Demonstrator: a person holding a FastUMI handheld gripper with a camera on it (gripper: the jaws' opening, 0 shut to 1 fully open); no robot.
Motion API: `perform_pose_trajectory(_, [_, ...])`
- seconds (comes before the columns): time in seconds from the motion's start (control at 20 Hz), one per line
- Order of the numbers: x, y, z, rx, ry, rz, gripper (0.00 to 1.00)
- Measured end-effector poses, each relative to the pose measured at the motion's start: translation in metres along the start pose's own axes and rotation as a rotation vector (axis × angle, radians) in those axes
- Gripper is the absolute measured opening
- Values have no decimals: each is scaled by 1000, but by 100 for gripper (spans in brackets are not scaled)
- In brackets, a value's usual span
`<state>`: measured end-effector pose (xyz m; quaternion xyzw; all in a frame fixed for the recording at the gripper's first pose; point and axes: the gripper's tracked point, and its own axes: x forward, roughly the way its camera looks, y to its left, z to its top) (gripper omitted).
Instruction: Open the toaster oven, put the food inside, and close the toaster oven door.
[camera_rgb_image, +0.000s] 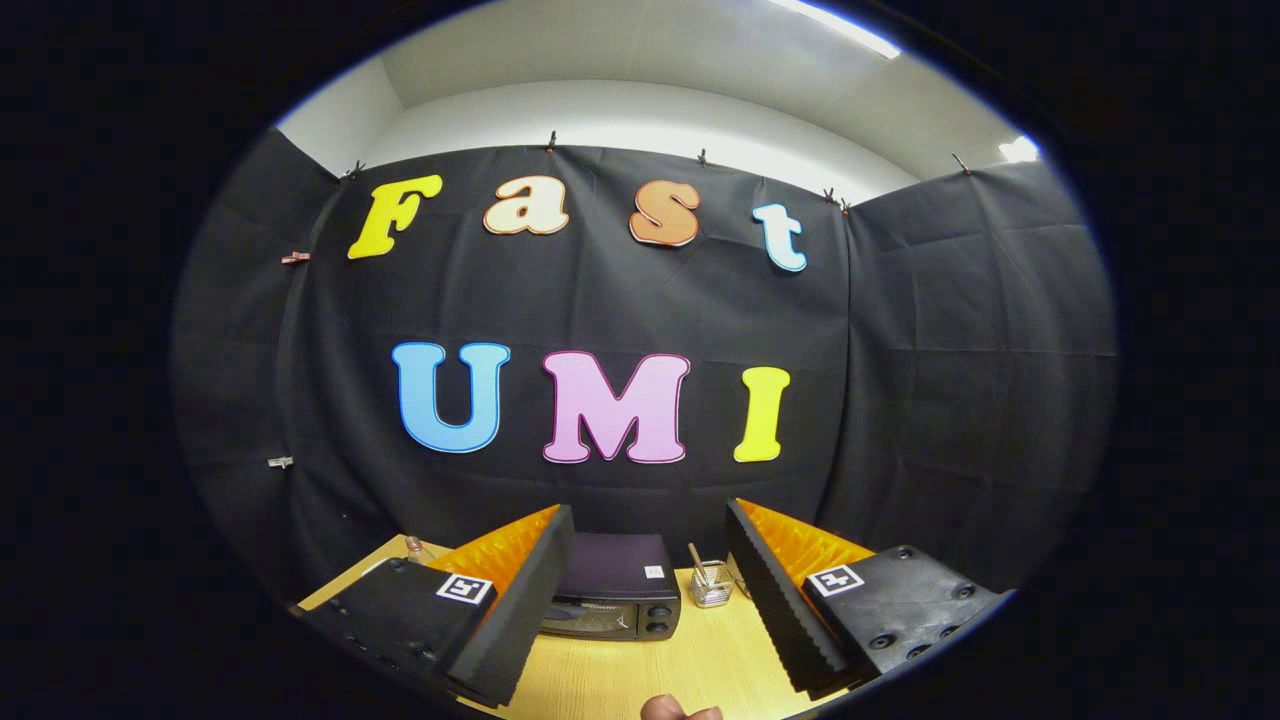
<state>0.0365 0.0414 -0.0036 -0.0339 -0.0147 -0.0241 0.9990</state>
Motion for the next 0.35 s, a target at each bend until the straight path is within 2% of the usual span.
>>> perform_pose_trajectory(0.35, [-2,0,-1,8,-2,6,98])
